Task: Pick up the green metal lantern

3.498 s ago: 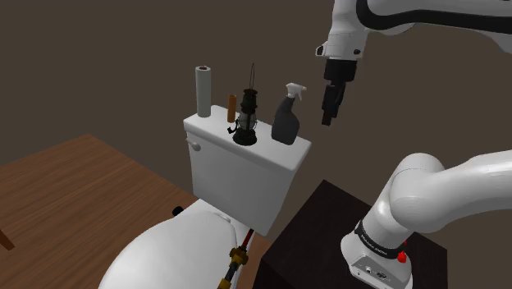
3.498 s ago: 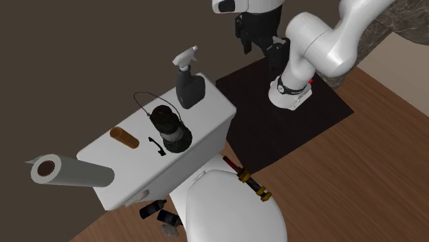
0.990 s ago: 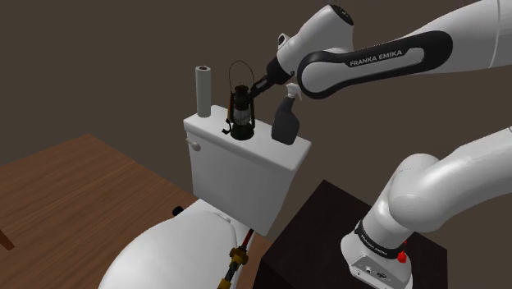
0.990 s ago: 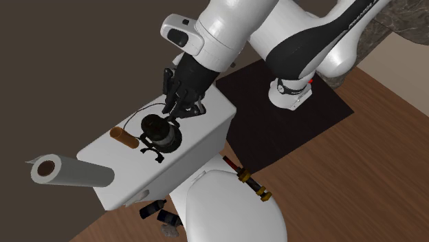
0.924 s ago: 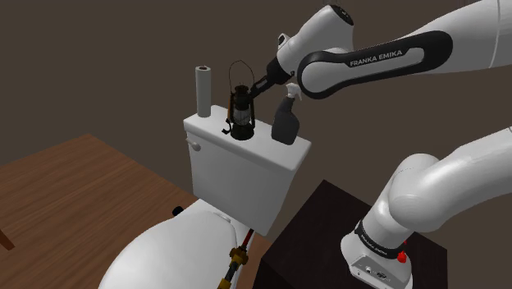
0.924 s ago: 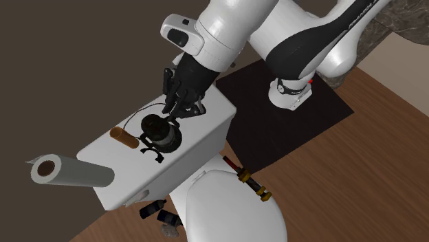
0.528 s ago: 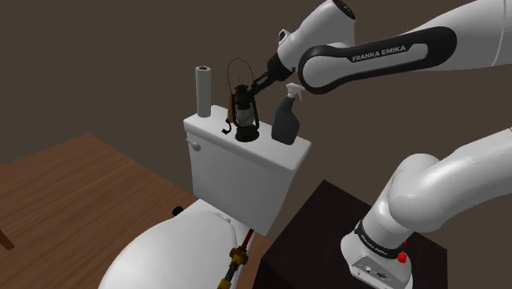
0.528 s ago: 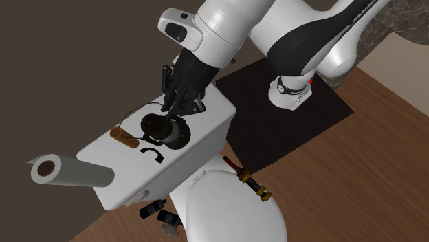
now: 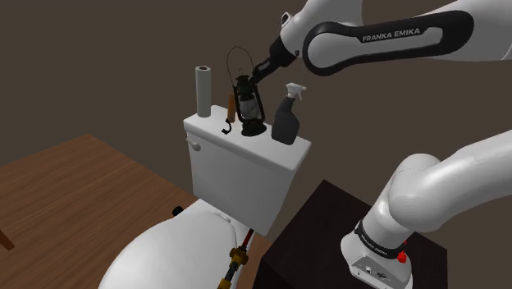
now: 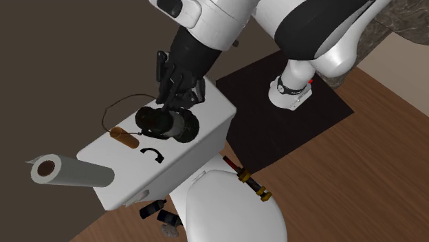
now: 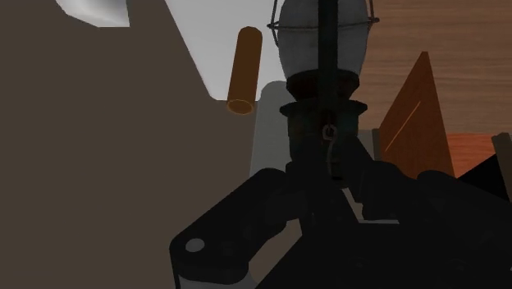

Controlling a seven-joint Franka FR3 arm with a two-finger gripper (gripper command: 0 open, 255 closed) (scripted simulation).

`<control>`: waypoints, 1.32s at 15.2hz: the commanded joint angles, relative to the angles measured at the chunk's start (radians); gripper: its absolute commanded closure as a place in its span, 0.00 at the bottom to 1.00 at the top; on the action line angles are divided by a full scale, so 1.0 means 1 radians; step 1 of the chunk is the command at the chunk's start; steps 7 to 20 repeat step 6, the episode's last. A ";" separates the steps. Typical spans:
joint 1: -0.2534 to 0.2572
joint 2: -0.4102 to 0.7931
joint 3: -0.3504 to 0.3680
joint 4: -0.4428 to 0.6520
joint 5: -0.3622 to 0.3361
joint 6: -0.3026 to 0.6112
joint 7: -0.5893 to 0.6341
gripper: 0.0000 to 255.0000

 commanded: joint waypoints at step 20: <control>0.000 -0.008 -0.001 0.065 0.000 -0.071 -0.001 1.00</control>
